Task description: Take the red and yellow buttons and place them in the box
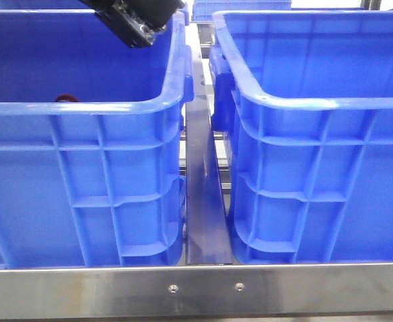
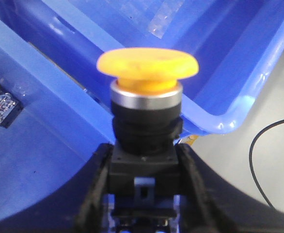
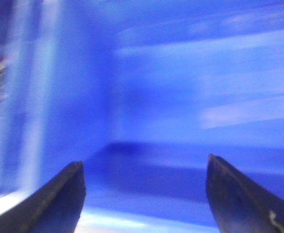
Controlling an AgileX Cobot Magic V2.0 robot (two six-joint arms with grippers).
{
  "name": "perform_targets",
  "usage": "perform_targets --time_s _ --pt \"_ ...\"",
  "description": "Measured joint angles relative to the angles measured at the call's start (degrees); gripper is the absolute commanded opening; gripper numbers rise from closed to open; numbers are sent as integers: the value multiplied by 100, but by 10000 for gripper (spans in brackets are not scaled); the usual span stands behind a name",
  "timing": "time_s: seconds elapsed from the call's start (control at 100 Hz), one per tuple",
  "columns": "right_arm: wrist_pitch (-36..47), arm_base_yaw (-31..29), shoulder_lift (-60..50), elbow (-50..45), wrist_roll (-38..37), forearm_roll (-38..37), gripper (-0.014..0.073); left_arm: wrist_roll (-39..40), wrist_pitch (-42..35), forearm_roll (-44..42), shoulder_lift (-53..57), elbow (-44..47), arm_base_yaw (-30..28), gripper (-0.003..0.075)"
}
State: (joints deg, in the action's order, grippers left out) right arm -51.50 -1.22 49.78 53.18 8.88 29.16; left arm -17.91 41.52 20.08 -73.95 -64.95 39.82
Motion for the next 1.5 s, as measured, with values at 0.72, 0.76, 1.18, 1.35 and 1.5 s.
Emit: perform_targets --time_s 0.72,0.76,1.18,1.35,1.5 --pt "-77 2336 2366 1808 317 1568 545 0 0 0 0 0 9 -20" --pt "-53 2411 2464 1860 317 1605 545 0 0 0 0 0 9 -20" --pt "210 2808 3164 2064 320 1673 370 0 0 0 0 0 9 -20" --pt "236 2808 3192 2064 329 1661 164 0 -2 0 0 0 9 -15" --pt "249 2808 3192 2064 329 1661 163 -21 -13 0 0 0 9 159"
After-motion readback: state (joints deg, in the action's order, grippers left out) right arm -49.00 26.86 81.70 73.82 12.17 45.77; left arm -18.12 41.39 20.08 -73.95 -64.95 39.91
